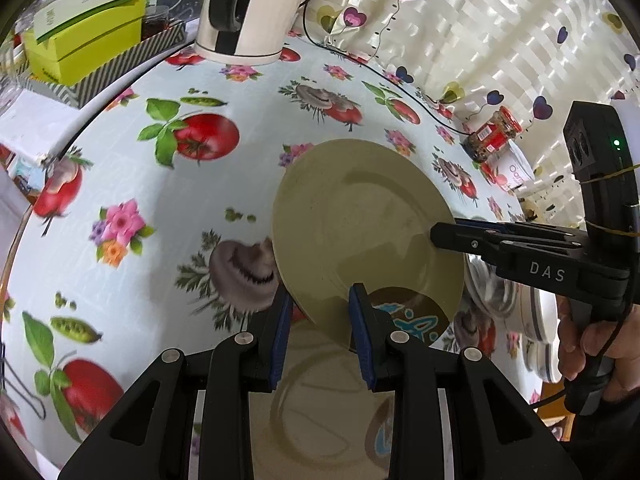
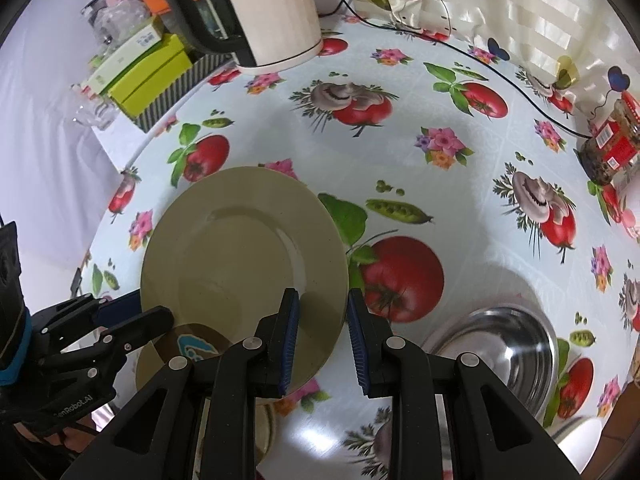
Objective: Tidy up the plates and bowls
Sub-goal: 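Lower the held plate onto the other beige plate with both grippers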
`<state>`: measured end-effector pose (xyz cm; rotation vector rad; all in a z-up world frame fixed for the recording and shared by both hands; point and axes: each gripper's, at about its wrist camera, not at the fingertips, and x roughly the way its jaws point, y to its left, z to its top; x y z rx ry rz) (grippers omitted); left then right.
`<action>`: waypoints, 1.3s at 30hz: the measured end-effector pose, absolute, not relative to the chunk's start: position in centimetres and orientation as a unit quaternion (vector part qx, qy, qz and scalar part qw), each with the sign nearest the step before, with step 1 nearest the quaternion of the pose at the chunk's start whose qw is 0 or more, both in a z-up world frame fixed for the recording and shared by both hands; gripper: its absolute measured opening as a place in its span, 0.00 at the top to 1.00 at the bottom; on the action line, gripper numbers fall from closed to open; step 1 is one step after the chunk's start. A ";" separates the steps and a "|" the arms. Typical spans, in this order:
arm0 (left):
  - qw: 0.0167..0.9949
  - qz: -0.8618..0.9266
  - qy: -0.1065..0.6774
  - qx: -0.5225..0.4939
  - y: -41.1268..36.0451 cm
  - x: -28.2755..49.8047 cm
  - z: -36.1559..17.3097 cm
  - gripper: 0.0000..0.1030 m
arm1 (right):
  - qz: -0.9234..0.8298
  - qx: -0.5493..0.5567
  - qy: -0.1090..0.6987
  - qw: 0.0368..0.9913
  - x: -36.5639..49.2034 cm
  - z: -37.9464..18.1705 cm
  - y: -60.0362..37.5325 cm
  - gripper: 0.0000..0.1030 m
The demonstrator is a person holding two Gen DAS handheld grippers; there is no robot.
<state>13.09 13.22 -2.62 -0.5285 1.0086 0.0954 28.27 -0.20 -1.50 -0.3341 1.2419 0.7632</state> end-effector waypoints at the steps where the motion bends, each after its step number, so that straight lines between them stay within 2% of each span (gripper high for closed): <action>1: 0.841 0.045 0.478 -0.251 13.2 12.7 -2.6 0.71 | 0.347 -0.153 0.564 0.734 27.9 -1.5 -0.2 0.77; 26: 0.829 0.042 0.498 -0.252 11.3 3.7 -4.4 0.71 | 0.343 -0.152 0.582 0.722 18.0 -3.5 -2.3 0.76; 39: 0.831 0.042 0.501 -0.240 10.4 3.2 -4.5 0.71 | 0.342 -0.150 0.583 0.722 16.6 -3.8 -3.0 0.76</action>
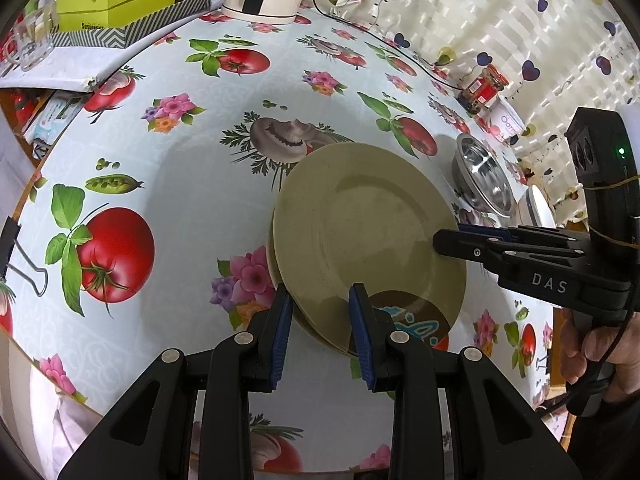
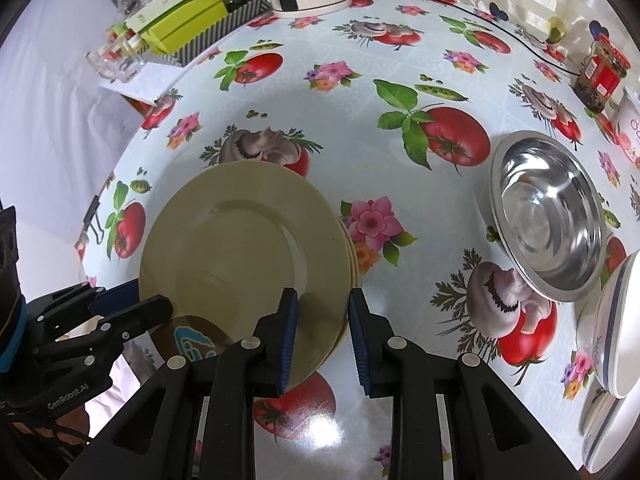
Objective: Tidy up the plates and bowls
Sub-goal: 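Lower the held plate onto the other beige plate with both grippers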
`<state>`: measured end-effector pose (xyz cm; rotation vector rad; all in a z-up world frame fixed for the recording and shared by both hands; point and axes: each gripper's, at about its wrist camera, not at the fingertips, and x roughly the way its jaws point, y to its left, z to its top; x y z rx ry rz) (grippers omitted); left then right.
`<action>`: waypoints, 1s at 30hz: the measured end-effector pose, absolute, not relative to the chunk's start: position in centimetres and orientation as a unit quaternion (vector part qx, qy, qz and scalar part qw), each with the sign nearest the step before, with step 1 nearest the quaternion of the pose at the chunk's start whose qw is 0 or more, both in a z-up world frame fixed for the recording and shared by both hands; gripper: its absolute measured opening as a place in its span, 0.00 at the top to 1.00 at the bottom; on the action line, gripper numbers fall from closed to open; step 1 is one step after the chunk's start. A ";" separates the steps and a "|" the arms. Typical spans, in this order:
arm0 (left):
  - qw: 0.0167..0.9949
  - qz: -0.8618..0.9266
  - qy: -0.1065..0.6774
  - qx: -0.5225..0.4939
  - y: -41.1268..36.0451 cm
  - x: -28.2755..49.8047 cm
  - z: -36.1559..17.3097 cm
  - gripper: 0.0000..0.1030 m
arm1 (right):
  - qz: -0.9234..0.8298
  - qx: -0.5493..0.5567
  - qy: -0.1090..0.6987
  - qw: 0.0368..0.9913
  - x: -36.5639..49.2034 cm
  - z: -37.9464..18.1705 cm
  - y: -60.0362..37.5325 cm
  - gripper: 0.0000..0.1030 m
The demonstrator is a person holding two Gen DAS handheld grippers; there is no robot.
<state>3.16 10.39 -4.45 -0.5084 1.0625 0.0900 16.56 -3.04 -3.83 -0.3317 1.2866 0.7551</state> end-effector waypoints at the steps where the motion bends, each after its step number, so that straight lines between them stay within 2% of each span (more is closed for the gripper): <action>1: 0.831 0.042 0.502 -0.238 10.3 3.2 -4.5 0.71 | 0.342 -0.149 0.583 0.722 16.5 -3.9 -3.2 0.76; 20: 0.840 0.049 0.501 -0.200 10.2 3.7 -4.5 0.70 | 0.345 -0.153 0.585 0.717 16.7 -4.8 -3.3 0.75; 30: 0.850 0.053 0.498 -0.162 10.0 3.0 -4.0 0.65 | 0.342 -0.138 0.582 0.725 16.7 -4.6 -4.4 0.75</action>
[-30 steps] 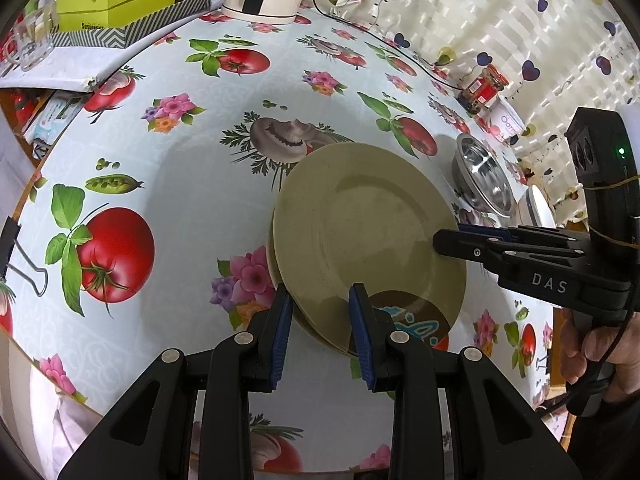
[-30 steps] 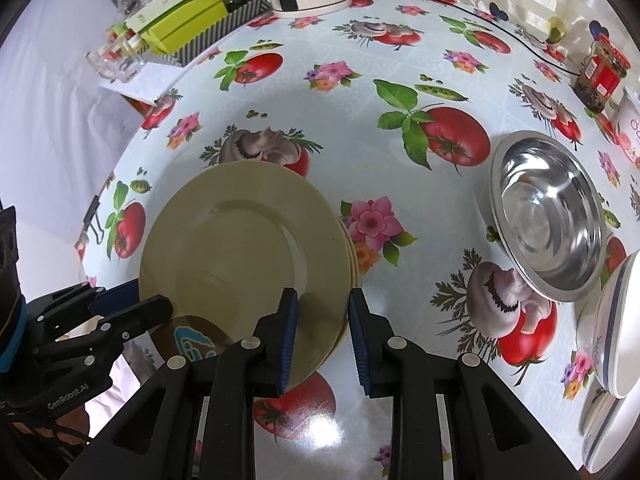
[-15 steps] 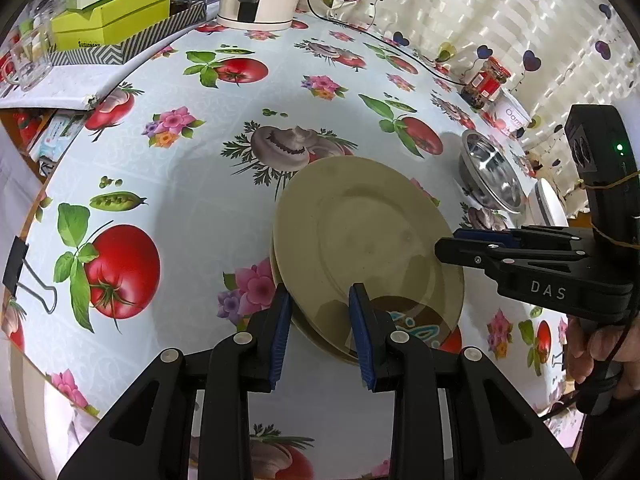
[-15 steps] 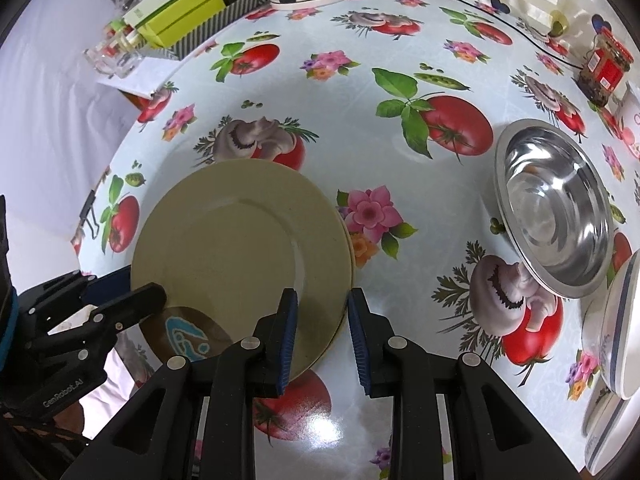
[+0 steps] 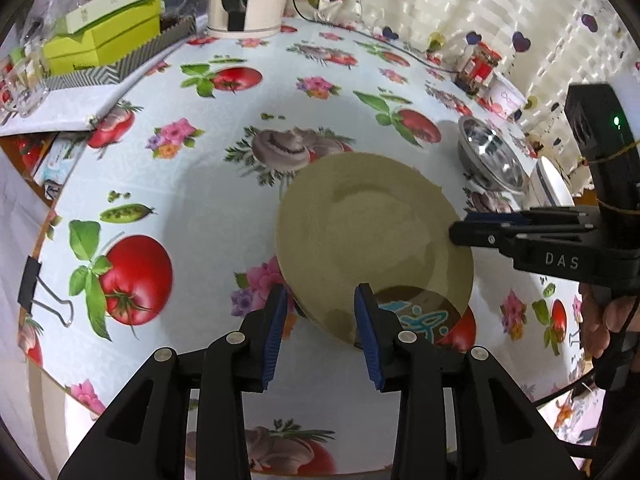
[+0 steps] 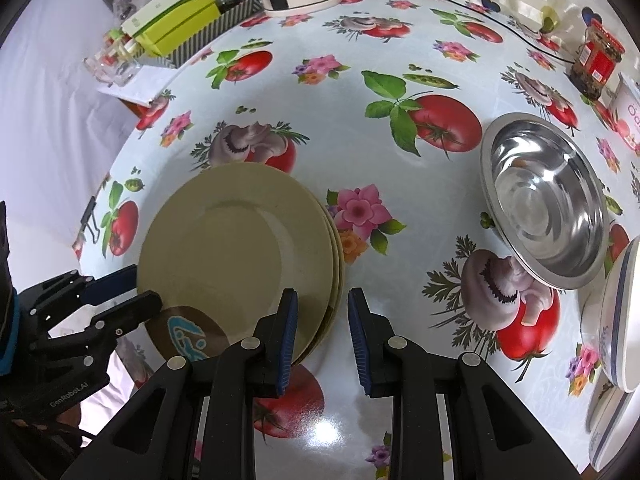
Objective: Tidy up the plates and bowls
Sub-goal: 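Lower the held plate onto the other beige plate with both grippers, then open the right gripper and pull it off the plate rim while the left gripper holds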
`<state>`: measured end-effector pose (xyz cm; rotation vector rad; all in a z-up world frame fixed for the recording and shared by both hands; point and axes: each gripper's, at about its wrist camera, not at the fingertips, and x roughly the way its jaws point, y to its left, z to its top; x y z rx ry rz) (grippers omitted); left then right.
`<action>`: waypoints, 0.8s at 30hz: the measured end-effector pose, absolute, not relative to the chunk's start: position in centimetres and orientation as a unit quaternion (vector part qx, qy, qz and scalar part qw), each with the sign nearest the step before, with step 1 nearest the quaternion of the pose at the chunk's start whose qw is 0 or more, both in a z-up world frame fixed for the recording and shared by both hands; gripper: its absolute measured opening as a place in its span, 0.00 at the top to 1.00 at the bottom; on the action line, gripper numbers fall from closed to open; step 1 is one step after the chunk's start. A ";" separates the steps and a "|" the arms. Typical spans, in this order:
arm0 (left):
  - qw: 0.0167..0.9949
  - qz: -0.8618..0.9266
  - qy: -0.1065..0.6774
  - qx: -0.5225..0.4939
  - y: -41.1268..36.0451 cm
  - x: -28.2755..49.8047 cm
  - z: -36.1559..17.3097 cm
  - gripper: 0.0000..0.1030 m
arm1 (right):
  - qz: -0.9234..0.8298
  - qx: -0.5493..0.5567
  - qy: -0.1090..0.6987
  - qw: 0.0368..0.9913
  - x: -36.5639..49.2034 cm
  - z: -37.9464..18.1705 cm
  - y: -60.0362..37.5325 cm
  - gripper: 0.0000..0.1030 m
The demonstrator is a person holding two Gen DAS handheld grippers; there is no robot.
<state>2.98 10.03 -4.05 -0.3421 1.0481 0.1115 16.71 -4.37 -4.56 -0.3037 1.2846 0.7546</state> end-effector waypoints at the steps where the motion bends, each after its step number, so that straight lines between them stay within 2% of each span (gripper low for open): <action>1: 0.852 0.058 0.494 -0.164 10.3 3.0 -4.0 0.65 | 0.342 -0.137 0.582 0.725 16.7 -4.5 -4.4 0.75; 24: 0.862 0.074 0.481 -0.142 9.8 4.1 -3.8 0.64 | 0.336 -0.100 0.562 0.749 15.5 -4.0 -5.8 0.75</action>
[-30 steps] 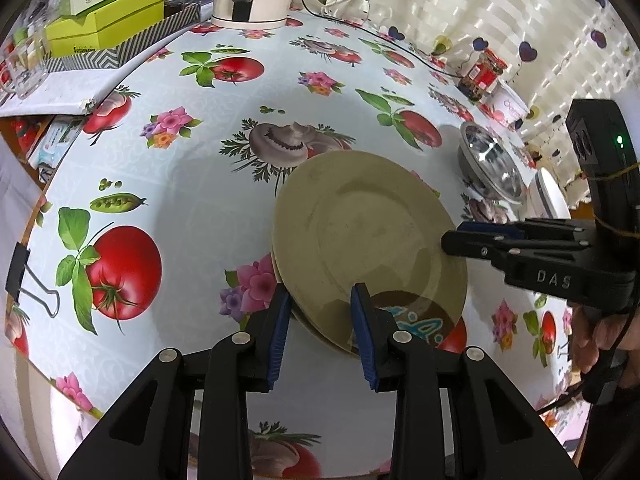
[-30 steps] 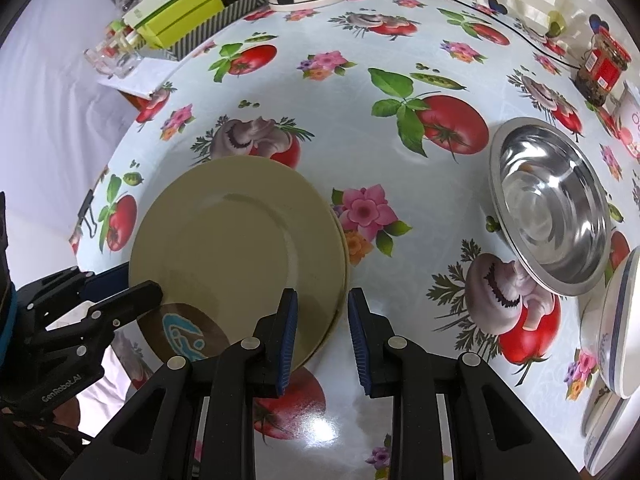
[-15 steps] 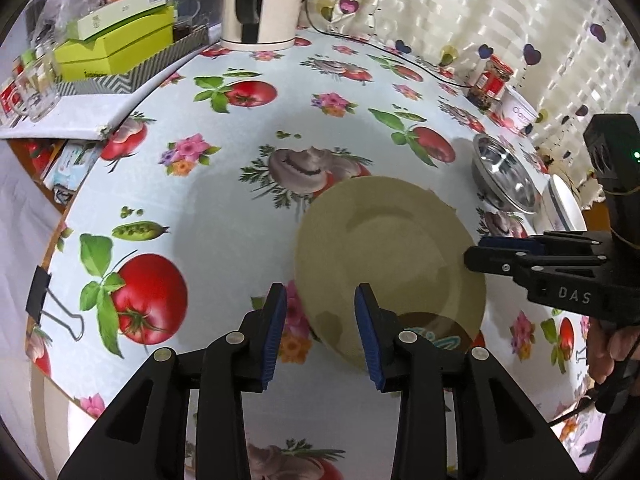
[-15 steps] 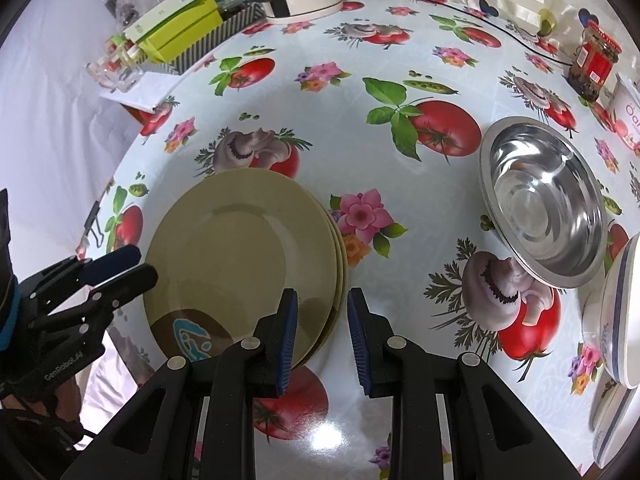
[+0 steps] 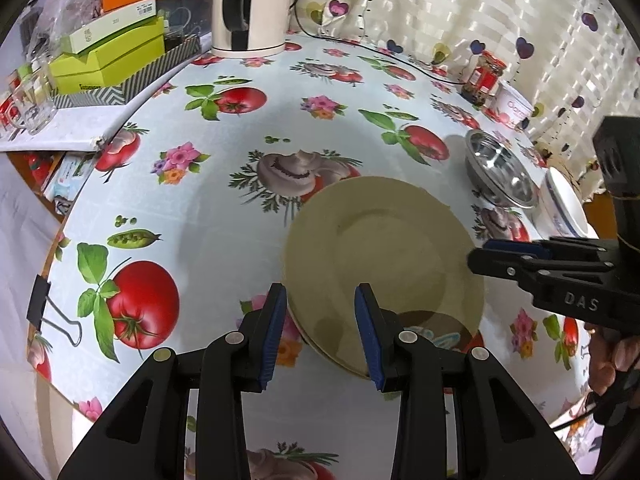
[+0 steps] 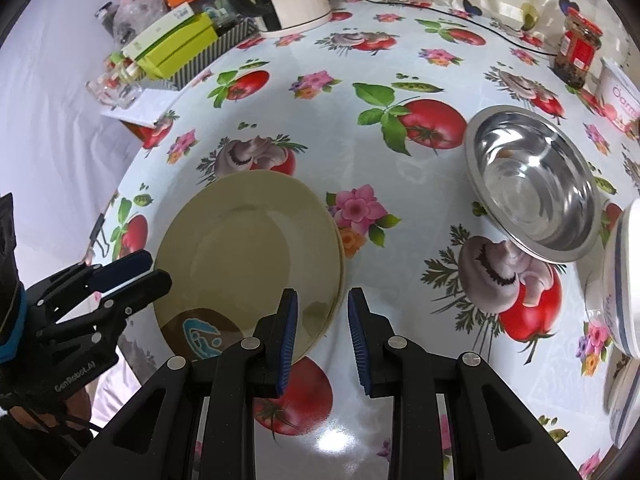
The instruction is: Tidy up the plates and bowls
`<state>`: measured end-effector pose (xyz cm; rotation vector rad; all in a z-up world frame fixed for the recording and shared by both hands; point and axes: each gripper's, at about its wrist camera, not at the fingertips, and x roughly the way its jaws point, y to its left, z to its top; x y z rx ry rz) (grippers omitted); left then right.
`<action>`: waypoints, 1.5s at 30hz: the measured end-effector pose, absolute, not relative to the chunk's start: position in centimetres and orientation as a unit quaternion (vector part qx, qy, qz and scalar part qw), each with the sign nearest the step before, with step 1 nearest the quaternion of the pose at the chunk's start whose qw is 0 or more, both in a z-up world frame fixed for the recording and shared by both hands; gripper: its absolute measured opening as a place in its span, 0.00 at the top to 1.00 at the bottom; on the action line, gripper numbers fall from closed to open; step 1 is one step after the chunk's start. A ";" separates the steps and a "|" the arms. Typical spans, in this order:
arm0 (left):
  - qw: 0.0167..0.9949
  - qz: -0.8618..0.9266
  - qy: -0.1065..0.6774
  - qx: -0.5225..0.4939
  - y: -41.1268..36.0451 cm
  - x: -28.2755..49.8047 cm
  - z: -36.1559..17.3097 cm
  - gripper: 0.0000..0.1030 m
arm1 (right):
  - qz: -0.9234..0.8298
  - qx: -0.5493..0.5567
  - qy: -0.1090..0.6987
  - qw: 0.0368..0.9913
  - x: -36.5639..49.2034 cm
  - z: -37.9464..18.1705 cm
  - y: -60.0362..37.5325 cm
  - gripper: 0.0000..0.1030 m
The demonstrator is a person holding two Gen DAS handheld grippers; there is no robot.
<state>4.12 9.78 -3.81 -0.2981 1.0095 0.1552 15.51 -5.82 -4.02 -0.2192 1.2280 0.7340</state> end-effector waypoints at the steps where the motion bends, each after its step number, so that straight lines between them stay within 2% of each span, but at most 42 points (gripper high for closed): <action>1: 0.862 0.075 0.481 -0.143 9.9 4.1 -3.9 0.64 | 0.334 -0.100 0.561 0.751 15.5 -4.1 -5.9 0.75; 16: 0.865 0.061 0.478 -0.142 9.2 4.3 -3.5 0.64 | 0.344 -0.076 0.558 0.752 14.7 -4.4 -6.5 0.75; 34: 0.861 0.076 0.481 -0.148 10.5 6.4 -4.0 0.64 | 0.272 0.012 0.520 0.810 18.0 -2.1 -15.3 0.72; 45: 0.858 0.069 0.485 -0.155 10.8 6.2 -4.1 0.64 | 0.267 -0.045 0.488 0.830 20.0 -0.9 -15.1 0.72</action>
